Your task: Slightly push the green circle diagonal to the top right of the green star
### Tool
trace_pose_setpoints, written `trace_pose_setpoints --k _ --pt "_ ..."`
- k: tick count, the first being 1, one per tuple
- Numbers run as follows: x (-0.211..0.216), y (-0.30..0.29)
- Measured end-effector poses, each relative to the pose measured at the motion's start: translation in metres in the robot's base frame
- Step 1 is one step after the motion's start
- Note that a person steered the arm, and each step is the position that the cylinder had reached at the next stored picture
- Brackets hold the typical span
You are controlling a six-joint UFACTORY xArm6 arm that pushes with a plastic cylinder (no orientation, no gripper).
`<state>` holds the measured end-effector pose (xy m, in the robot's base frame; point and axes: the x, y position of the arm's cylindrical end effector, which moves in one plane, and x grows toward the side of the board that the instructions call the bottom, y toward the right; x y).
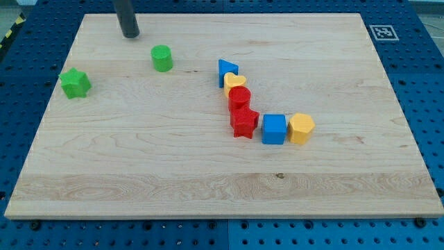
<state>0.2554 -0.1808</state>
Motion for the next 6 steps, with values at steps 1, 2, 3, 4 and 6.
trace_pose_setpoints --k 1,2,3,4,6 --pt "0.000 0.029" --pt "0.000 0.063" --pt "0.018 0.077" --pt "0.057 0.077" --pt "0.061 0.080"
